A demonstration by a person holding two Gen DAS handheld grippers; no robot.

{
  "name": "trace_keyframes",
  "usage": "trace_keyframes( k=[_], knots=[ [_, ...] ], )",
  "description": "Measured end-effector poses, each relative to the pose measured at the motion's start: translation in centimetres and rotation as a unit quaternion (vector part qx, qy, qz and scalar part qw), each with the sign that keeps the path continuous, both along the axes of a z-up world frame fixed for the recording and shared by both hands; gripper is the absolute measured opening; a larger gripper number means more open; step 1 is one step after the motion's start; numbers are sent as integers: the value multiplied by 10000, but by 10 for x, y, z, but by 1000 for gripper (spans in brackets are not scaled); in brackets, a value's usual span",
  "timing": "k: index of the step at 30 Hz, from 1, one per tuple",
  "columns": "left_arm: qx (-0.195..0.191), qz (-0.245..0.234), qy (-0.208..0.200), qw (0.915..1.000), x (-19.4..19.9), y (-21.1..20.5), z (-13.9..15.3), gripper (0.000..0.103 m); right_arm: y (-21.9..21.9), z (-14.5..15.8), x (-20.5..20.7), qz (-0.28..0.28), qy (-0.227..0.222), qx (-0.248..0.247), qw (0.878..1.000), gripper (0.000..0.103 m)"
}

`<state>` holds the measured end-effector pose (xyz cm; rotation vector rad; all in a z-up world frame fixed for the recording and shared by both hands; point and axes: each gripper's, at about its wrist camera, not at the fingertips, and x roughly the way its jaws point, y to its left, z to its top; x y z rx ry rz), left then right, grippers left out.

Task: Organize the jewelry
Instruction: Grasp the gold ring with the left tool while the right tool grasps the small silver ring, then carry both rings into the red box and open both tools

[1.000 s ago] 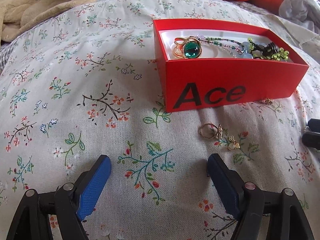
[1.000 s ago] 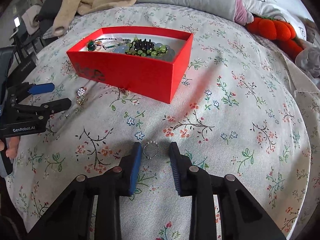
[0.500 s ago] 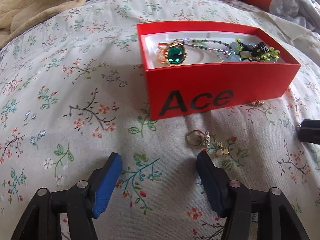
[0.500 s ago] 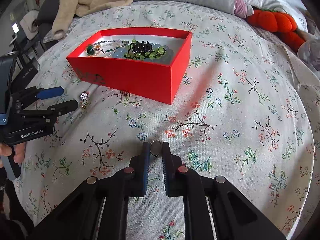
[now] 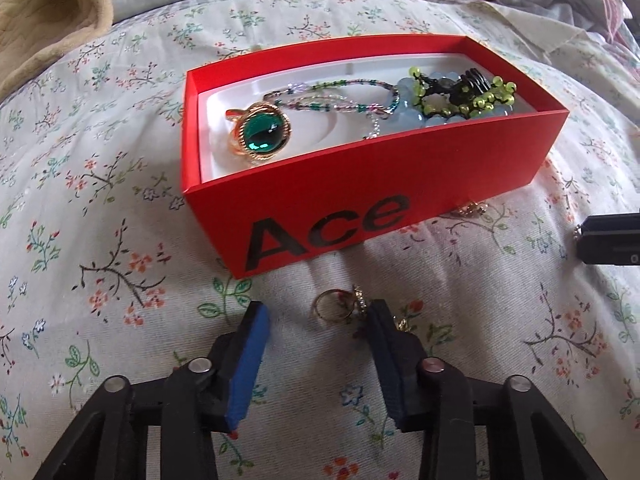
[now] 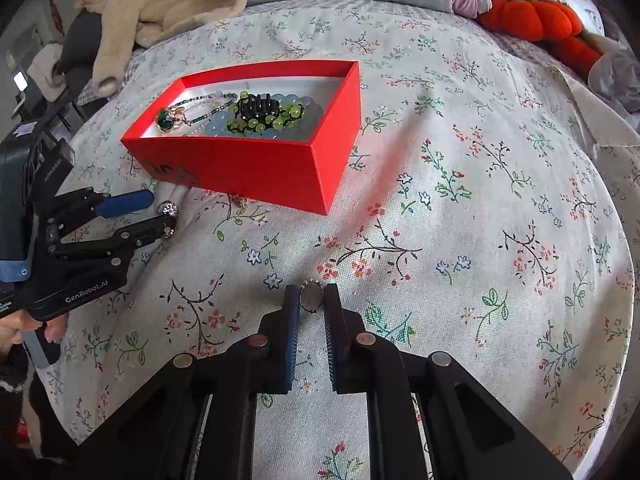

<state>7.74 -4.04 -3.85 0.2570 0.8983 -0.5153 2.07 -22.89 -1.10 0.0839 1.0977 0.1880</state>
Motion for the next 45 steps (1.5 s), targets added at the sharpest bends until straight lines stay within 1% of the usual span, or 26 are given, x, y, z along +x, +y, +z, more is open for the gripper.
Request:
trace_keyframes(
  k=[1, 3, 5, 12, 20, 24, 30, 34, 39, 45],
  knots=[
    [-18, -7, 9, 10000, 0, -1, 0, 36, -1, 1, 0, -13, -11, 11, 10000, 13],
    [-79, -2, 47, 10000, 0, -1, 1, 26, -1, 2, 1, -35, -27, 20, 10000, 13],
    [-113, 12, 76, 9999, -1, -2, 1, 20, -3, 4, 1, -70, -28, 34, 10000, 13],
    [-247, 229, 164, 9993, -2, 1, 3, 20, -8, 10, 1, -132, -68, 110, 9998, 13],
    [-208, 344, 164, 9991, -16, 5, 13, 20, -18, 24, 4, -272, -134, 377, 9988, 13],
    [-309, 405, 101, 9986, -19, 9, 28, 20, -18, 34, 7, -307, -196, 458, 9983, 13],
    [-589, 485, -133, 9970, -16, 10, 62, 20, -14, 52, 11, -325, -334, 597, 9971, 13],
    [-607, 554, -205, 9964, -5, 3, 75, 20, -11, 63, 14, -304, -457, 673, 9962, 13],
    [-606, 716, -52, 9956, 10, -1, 73, 20, -12, 66, 18, -351, -484, 745, 9954, 13],
    [-578, 848, -54, 9947, 18, -4, 69, 20, -18, 66, 22, -450, -463, 773, 9949, 13]
  ],
)
